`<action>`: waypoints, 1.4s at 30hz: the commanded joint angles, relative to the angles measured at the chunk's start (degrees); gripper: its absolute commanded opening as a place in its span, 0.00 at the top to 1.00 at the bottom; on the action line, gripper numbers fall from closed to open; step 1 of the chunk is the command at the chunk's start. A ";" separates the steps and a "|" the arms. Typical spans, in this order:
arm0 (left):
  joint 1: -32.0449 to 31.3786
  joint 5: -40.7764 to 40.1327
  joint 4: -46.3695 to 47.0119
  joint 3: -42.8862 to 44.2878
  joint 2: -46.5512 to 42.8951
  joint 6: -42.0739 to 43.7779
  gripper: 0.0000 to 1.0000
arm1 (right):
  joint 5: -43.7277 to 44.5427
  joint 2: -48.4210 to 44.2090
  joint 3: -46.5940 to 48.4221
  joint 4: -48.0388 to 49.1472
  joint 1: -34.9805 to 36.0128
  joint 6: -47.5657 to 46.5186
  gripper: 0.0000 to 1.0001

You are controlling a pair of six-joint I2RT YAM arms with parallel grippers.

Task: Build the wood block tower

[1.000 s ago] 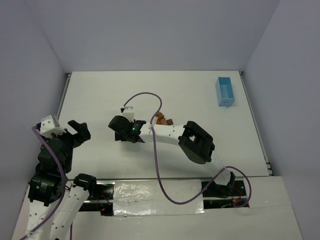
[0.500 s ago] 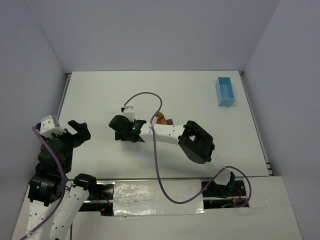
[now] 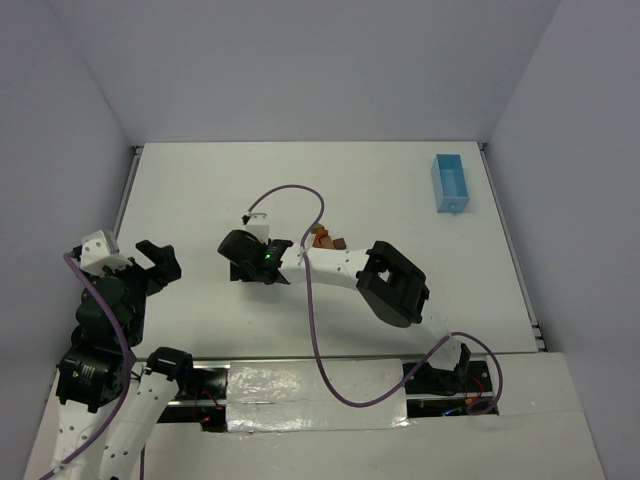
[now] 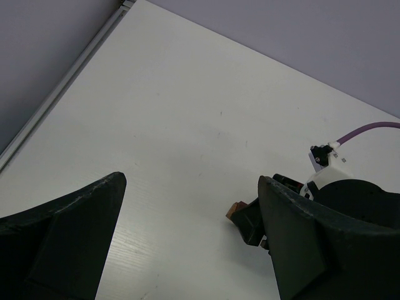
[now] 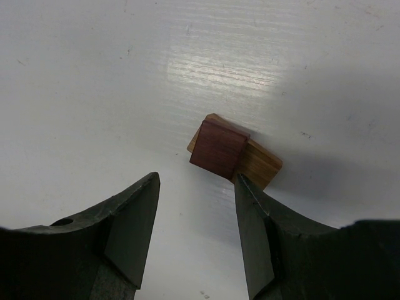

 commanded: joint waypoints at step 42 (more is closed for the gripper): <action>-0.21 0.33 2.01 0.53 0.04 0.26 0.01 | -1.43 0.50 -0.50 4.31 -0.46 1.38 0.41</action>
